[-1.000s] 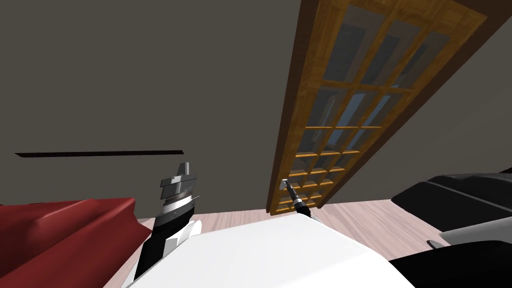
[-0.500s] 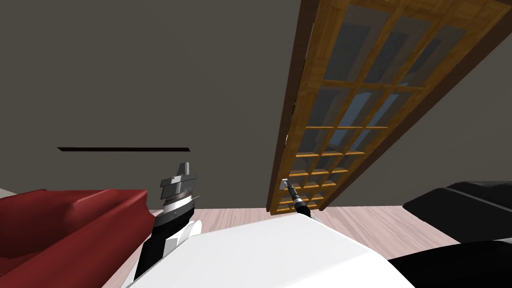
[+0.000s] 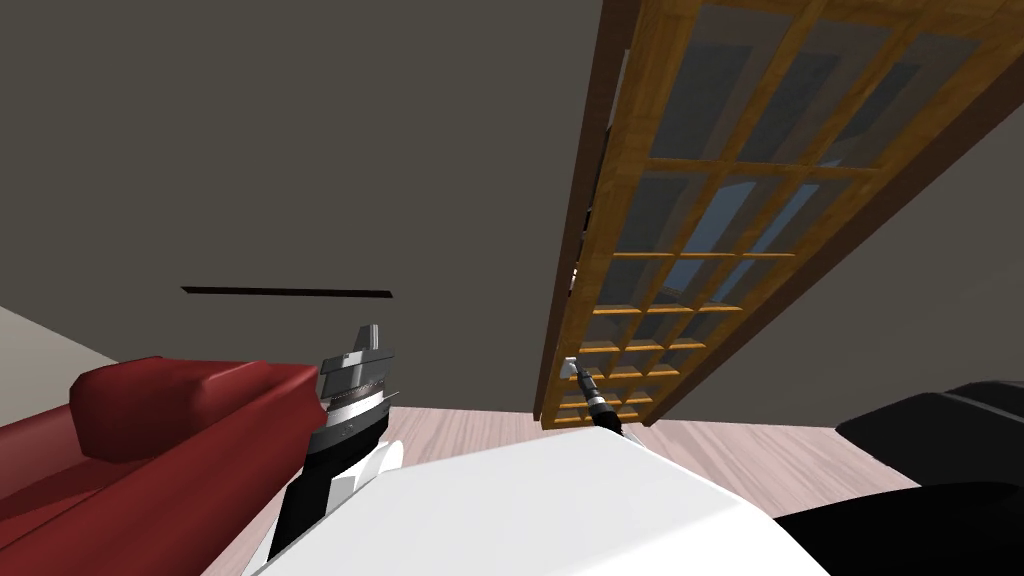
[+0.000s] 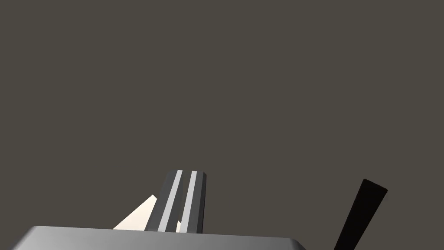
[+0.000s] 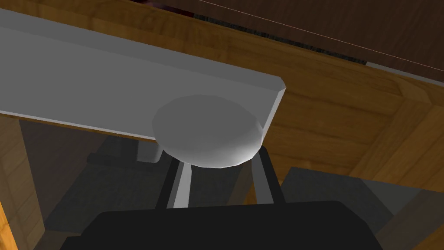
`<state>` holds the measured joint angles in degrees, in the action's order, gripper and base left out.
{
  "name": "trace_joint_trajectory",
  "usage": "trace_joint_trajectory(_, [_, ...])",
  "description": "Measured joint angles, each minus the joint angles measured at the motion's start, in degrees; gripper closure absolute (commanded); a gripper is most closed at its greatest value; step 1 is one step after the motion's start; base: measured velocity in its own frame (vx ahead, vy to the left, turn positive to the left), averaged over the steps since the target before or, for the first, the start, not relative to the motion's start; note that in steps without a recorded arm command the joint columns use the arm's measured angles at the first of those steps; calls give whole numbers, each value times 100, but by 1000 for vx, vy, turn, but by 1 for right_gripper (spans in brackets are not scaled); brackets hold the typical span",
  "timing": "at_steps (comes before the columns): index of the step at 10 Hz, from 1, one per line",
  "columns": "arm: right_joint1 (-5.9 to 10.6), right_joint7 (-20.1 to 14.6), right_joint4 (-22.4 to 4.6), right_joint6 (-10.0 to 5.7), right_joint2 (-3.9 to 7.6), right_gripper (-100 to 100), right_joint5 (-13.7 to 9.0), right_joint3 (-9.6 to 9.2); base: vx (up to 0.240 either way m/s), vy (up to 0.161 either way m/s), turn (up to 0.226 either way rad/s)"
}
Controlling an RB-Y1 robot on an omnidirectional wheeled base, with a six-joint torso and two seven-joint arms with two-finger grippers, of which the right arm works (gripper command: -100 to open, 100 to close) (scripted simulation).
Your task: Pull the door open
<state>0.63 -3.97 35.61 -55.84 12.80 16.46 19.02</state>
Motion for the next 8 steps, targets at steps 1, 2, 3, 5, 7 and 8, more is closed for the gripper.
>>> trace_joint_trajectory(1, [20, -83, -43, -22, -11, 100, -12, 20, -42, -26, 102])
trace_joint_trajectory(2, [-49, -225, 88, 48, -44, 100, -19, 36, -38, -27, 54])
trace_joint_trajectory(3, [-59, -329, 110, 71, -63, 100, -25, 47, -47, -19, 75])
trace_joint_trajectory(5, [-38, -574, 99, 101, -72, 100, -46, 83, -44, -21, 61])
trace_joint_trajectory(7, [-33, -883, 81, 141, -86, 100, -86, 153, -62, -32, 136])
trace_joint_trajectory(8, [-39, -1032, 101, 165, -89, 100, -91, 160, -63, -30, 80])
